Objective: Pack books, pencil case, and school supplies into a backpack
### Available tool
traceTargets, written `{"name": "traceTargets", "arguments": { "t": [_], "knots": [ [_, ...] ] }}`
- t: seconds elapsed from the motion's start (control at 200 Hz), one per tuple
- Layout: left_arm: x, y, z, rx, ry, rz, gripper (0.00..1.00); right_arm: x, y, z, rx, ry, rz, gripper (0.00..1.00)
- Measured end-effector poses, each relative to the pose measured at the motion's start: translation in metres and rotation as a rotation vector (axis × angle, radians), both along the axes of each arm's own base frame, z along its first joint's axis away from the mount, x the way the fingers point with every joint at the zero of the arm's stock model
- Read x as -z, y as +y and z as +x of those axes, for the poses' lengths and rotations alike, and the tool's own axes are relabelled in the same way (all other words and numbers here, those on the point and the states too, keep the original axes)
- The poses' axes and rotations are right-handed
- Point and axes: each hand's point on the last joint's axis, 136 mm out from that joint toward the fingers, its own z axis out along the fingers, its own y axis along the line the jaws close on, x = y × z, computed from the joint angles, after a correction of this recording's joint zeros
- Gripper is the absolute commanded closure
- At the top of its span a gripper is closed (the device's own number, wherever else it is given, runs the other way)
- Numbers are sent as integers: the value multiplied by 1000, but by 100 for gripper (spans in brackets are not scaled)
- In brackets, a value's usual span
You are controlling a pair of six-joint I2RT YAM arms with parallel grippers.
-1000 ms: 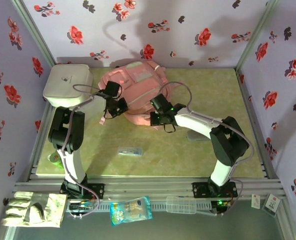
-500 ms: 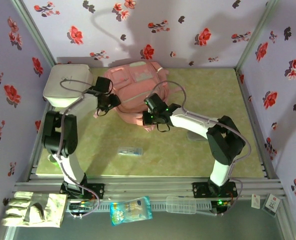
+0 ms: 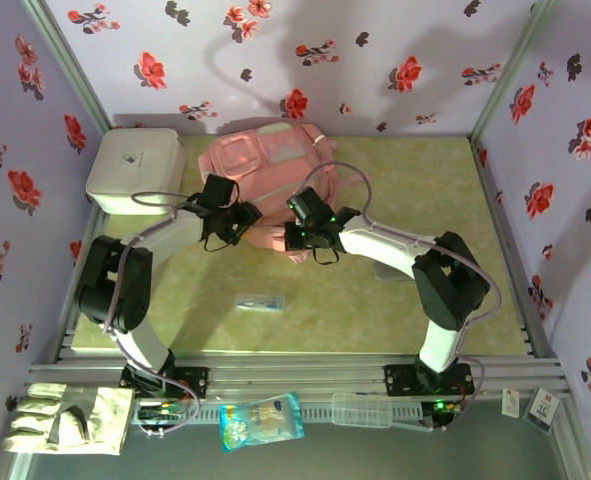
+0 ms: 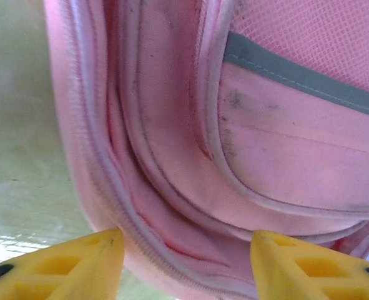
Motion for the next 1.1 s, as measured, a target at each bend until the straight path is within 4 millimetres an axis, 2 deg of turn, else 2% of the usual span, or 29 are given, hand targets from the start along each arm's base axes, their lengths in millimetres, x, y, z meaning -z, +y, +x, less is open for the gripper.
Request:
{"name": "traceTargets", "arguments": {
  "t": [0.125, 0.215, 0.29, 0.4, 0.58, 0.675, 0.94, 1.1],
  "knots": [
    [15, -3, 3, -18, 40, 2, 63, 0, -1, 1, 10, 0, -4, 100],
    [25, -3, 1, -16, 64, 22, 77, 2, -5, 2, 23, -4, -23, 100],
    [28, -3, -1, -8, 74, 40, 88, 4, -11, 2, 43, -2, -44, 100],
    [30, 0, -2, -2, 73, 70, 97, 7, -25, 8, 92, 9, -71, 100],
    [30, 2, -3, 24, 63, 98, 100, 8, -68, 26, 203, 21, -87, 100],
    [29, 2, -3, 42, 53, 106, 100, 8, -83, 33, 240, 28, -94, 100],
    [25, 0, -3, 115, 29, 139, 100, 9, -104, 44, 275, 11, -137, 100],
    [16, 3, 0, 171, 11, 174, 100, 4, -104, 46, 257, -5, -148, 100]
  ]
}}
